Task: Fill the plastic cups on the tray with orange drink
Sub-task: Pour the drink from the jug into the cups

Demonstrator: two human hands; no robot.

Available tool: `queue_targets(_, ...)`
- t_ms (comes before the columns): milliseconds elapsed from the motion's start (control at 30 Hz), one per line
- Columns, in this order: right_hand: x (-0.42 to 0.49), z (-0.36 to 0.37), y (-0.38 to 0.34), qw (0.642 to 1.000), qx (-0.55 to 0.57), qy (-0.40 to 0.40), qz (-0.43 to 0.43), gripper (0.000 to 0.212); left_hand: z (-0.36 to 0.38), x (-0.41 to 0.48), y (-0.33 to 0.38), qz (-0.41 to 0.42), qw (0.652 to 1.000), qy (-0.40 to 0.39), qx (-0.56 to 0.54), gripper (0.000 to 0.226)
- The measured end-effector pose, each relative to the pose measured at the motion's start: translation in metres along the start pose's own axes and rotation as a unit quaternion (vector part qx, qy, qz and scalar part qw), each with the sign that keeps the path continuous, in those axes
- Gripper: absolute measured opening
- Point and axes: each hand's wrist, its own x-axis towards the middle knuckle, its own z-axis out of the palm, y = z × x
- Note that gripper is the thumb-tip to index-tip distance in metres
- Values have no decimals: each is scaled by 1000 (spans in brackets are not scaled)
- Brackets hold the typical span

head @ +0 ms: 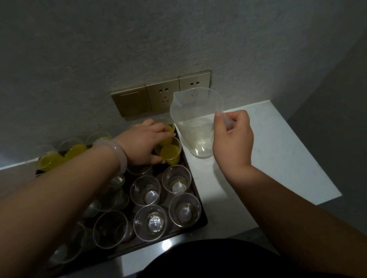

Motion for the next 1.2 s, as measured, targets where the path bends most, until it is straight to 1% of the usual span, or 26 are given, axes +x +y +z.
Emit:
queue_targets(200,-2,1,-3,1000,2,6,-1,19,-3,-2,2,-5,1000,-2,-27,84)
queue_targets(333,-4,2,-10,1000,12,13,-10,17,-6,-9,3,-18,996,31,-78,75)
queue_targets(433,-5,2,-17,999,19,26,-18,18,-8,-19,3,-34,986,96,-135,67)
queue_targets(533,-8,1,-28,998,31,49,-34,17,-15,-31,1,-56,964,178,-189,54)
queue_targets(667,-15,1,-51,994,65,67,-65,14,-22,-53,-1,-88,935,271,-212,38)
queue_targets(800,-28,6,-77,989,102,46,-97,15,-26,-77,-7,-146,902,331,-235,29)
queue_targets(900,-43,17,-91,987,118,15,-109,16,-26,-95,-14,-182,888,344,-245,27)
queue_targets(1067,-65,38,-103,986,117,-18,-119,17,-22,-126,-23,-207,885,329,-256,16)
queue_targets(1200,-85,57,-112,985,126,-44,-113,19,-15,-155,-32,-229,876,330,-268,11)
